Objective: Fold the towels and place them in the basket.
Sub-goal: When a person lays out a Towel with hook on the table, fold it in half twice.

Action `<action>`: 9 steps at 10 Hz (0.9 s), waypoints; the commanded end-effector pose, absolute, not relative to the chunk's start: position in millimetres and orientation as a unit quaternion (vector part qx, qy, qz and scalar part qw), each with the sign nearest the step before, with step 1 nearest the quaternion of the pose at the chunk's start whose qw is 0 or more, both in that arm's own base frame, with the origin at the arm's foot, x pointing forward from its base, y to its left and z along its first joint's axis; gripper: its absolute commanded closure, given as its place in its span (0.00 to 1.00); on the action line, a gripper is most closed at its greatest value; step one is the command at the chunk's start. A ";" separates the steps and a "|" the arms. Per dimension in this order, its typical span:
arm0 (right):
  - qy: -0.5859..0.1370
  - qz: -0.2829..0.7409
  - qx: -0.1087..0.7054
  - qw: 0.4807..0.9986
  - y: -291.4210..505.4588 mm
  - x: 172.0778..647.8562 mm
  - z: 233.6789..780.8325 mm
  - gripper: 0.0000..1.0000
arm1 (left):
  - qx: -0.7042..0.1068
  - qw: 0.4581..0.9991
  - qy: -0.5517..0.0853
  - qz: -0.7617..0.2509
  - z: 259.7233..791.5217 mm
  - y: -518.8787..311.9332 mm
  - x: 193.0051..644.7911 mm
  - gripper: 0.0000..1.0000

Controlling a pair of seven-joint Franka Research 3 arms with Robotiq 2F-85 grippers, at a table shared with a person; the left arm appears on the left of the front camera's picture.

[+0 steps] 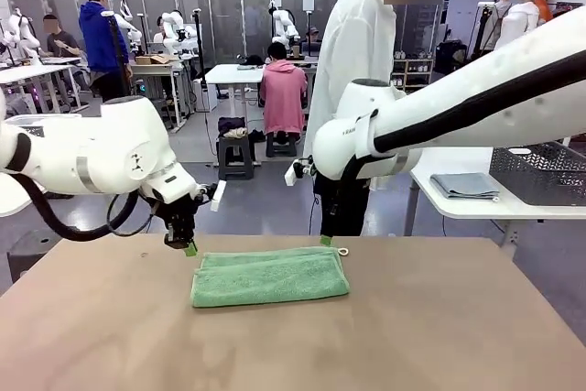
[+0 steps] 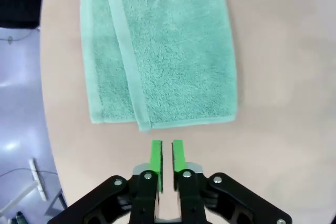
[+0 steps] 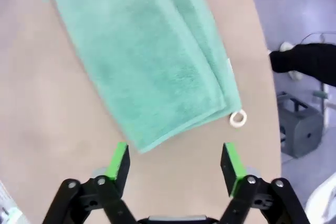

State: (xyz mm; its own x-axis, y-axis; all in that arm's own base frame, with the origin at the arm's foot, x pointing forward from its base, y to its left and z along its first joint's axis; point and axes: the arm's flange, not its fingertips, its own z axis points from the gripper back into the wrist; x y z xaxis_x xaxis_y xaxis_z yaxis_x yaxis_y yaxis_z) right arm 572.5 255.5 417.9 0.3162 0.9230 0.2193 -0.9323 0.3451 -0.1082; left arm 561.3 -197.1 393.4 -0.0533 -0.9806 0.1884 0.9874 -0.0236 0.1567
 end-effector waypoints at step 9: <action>-0.131 0.449 0.044 0.883 247.0 544.4 422.0 0.04 | -0.193 0.657 -0.256 -0.683 396.7 -113.5 550.5 0.00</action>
State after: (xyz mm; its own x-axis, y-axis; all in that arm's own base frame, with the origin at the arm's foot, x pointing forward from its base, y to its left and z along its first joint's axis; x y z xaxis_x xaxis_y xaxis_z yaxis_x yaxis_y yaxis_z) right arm 541.8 248.0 427.3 0.4532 0.8581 0.2413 -0.8749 0.4800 -0.0638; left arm 562.9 -124.1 398.7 -0.0531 -0.8332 0.5505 0.9955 -0.0006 0.0951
